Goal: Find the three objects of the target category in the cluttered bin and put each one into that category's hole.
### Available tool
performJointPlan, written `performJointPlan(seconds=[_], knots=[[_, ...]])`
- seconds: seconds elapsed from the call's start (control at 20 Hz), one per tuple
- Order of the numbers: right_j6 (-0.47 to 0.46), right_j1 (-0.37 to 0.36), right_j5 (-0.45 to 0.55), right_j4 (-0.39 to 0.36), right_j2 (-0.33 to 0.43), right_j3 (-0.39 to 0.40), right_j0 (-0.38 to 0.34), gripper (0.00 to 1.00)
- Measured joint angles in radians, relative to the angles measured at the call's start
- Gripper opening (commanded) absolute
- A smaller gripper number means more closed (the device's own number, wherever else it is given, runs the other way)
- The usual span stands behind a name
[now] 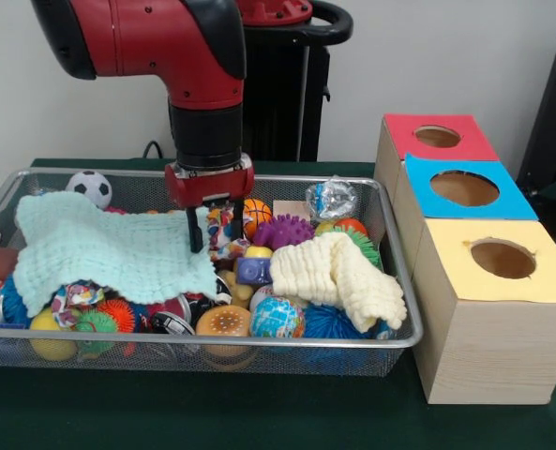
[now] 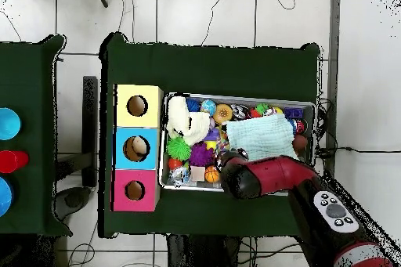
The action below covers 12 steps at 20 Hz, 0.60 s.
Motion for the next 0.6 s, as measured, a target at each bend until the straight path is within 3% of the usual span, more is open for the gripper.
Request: performJointPlan(seconds=[0.6], knots=[[0.0, 0.005, 0.0, 0.017, 0.0, 0.029, -0.005, 1.0]])
